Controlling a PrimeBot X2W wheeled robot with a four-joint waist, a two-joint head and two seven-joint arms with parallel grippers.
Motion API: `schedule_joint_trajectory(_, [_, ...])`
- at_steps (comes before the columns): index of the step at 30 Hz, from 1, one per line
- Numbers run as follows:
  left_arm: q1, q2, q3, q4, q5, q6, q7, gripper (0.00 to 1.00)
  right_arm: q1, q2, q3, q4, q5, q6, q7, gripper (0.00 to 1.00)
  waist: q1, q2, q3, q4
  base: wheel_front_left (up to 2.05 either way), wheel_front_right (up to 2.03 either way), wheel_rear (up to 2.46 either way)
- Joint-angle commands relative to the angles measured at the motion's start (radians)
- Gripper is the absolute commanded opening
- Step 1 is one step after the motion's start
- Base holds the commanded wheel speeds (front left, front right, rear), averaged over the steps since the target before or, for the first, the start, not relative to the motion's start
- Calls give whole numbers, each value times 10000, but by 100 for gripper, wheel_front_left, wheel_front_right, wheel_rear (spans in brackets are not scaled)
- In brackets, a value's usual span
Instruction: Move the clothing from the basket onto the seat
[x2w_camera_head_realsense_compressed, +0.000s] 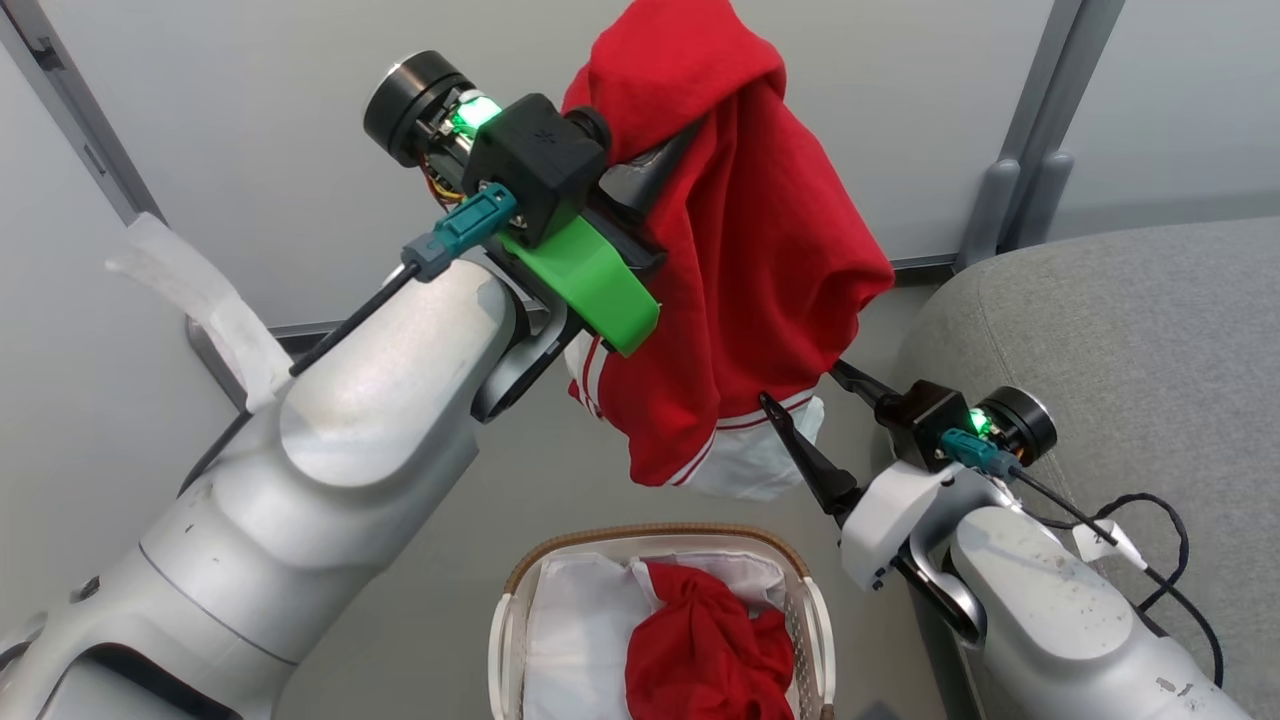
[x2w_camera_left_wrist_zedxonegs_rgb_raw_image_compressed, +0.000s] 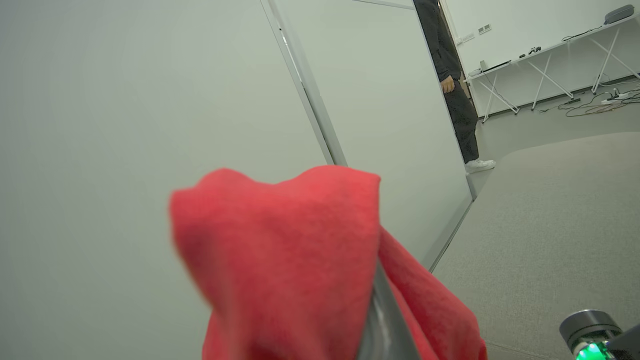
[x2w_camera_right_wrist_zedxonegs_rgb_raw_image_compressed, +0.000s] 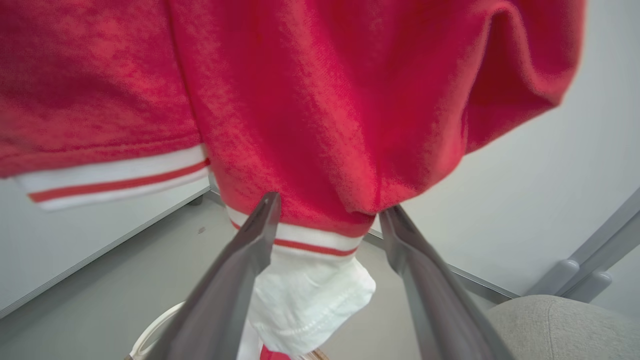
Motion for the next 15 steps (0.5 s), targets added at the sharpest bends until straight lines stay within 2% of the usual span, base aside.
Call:
schedule_joint_trajectory(1, [-197, 39, -82, -51, -66, 10, -69, 0, -224, -175, 281, 45, 286, -6, -49, 100, 1, 0, 11, 19, 0, 0, 0])
schedule_joint_trajectory(9, [-312, 33, -404, -162, -317, 13, -111, 0, -1065, -691, 1564, -207, 1353, -6, -49, 100, 1, 0, 59, 88, 0, 0, 0])
schedule_joint_trajectory(15, [-300, 38, -499, -146, -428, 13, -156, 0, -1500, -612, 2081, -493, 1602, -6, -49, 100, 1, 0, 91, 65, 0, 0, 0])
